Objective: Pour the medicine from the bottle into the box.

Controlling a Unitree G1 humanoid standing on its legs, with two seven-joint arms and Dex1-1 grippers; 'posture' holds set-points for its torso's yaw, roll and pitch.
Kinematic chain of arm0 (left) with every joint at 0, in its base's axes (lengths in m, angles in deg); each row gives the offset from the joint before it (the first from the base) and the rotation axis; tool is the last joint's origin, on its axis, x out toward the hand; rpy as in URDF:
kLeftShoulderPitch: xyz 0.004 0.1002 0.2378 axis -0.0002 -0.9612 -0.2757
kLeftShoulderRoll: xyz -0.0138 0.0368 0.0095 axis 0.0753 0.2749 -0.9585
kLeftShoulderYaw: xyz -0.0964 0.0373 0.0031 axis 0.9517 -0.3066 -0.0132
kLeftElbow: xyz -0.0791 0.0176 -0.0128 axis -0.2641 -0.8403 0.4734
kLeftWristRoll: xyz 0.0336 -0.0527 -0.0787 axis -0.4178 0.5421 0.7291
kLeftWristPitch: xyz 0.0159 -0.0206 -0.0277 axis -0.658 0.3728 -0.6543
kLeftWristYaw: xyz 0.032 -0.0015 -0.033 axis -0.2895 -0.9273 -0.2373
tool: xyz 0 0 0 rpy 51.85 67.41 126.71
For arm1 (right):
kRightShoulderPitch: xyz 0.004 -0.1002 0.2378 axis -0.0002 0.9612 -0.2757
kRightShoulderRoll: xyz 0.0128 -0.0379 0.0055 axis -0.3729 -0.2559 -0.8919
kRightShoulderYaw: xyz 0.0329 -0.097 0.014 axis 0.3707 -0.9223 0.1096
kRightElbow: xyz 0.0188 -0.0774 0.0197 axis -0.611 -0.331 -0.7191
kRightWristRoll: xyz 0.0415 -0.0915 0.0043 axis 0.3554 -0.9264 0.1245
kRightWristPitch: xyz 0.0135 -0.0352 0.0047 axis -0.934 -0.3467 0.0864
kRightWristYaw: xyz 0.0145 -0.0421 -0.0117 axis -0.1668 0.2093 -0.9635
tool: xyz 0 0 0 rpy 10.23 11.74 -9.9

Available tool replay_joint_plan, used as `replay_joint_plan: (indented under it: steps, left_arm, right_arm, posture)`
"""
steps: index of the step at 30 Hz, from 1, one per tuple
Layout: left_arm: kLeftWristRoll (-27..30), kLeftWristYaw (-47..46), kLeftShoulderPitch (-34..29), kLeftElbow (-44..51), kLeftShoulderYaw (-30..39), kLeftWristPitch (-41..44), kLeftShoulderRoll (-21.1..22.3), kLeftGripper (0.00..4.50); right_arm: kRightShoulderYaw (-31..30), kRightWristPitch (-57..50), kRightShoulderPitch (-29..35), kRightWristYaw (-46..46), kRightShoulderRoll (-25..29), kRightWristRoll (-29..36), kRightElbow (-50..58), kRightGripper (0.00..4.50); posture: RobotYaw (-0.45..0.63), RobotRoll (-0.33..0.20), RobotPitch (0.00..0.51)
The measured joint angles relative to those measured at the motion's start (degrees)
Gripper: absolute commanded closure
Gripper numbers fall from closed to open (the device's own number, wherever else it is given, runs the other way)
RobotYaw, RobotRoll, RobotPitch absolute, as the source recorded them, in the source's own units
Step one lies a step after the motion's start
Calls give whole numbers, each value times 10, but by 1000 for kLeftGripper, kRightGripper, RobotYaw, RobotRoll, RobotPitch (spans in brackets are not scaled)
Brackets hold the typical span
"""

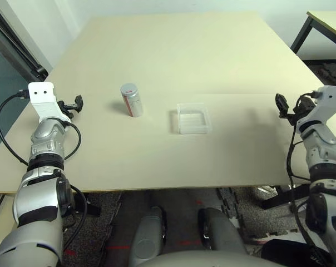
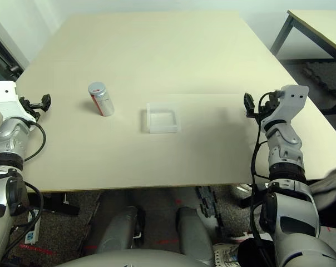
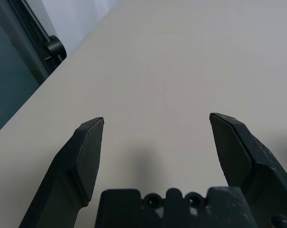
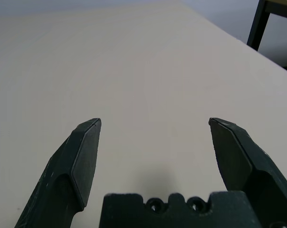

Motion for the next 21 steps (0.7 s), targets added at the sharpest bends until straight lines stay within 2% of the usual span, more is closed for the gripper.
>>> replay_joint_plan:
  steps: [7, 14, 18, 21]
  left_arm:
    - [0, 1, -1, 1, -3, 4, -17, 38]
    - [5, 62, 16, 19, -10, 25, -2, 38]
    - [17, 123, -5, 97, -10, 52, 21, 38]
    - [41, 146, -82, 219, -4, 115, 28, 38]
  right_arm:
    - [0, -2, 6, -3, 1, 1, 8, 0]
    - [-1, -25, 8, -28, 22, 1, 47, 0]
    - [-8, -58, 12, -62, 42, 2, 76, 0]
    - [-26, -113, 20, -107, 60, 7, 126, 0]
  posture:
    - [36, 0, 130]
    - [67, 0, 98]
    - [94, 0, 104]
    - [106, 0, 104]
